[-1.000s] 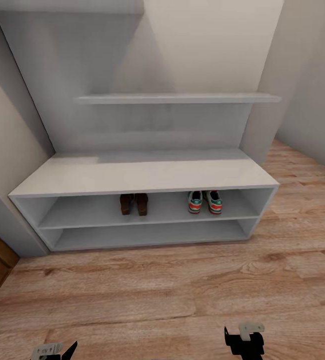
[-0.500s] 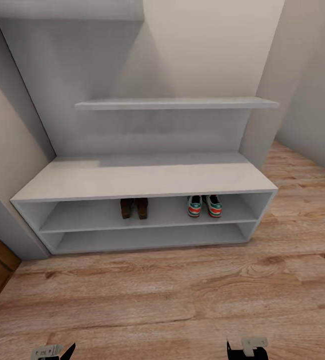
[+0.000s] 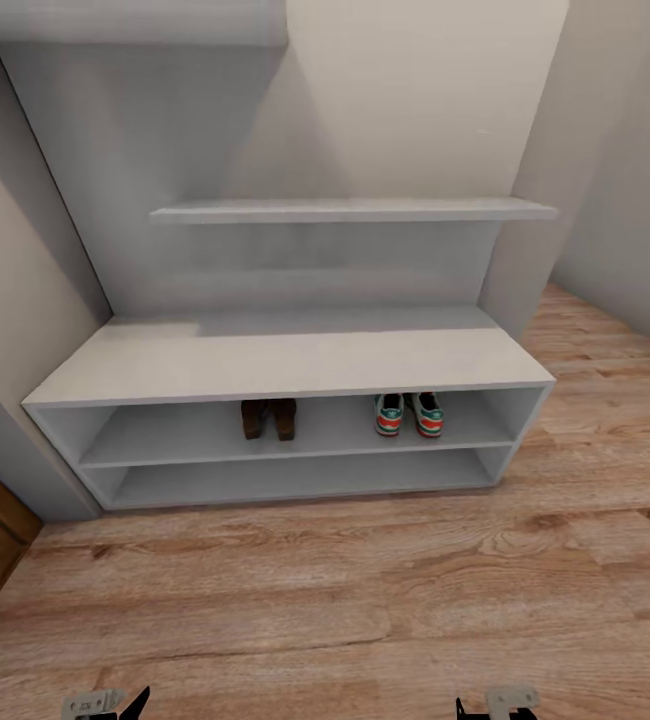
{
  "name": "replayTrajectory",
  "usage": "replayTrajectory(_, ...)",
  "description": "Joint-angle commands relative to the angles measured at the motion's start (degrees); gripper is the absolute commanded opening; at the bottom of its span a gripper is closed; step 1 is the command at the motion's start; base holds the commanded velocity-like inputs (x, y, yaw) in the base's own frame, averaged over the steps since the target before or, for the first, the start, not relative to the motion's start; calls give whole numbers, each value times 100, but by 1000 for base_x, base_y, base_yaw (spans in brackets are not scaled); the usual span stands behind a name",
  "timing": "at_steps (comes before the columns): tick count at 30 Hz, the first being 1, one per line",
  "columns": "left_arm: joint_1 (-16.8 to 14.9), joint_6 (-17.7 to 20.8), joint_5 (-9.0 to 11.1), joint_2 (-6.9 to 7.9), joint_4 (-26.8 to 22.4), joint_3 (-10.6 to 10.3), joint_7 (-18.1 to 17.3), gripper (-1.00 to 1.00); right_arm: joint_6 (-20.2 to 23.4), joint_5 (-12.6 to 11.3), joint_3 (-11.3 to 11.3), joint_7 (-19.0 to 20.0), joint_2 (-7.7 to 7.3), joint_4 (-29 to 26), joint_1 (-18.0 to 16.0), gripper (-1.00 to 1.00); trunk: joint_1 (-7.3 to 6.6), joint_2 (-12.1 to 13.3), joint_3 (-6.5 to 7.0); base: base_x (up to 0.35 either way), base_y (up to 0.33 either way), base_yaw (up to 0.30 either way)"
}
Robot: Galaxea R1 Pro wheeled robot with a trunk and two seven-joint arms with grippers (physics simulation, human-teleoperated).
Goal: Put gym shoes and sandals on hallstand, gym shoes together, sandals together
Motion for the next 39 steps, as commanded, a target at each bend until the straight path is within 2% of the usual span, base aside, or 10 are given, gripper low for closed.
replayTrajectory(1, -3, 11, 49, 2, 8, 15, -55, 100, -14, -52, 50, -11, 0, 2, -1, 100, -24, 40, 14, 0, 0, 0)
replayTrajectory(39, -4, 11, 56, -26, 8, 7, -55, 100, -14, -52, 50, -11, 0, 1, 0, 100, -858, 1564, 696, 0, 0, 0)
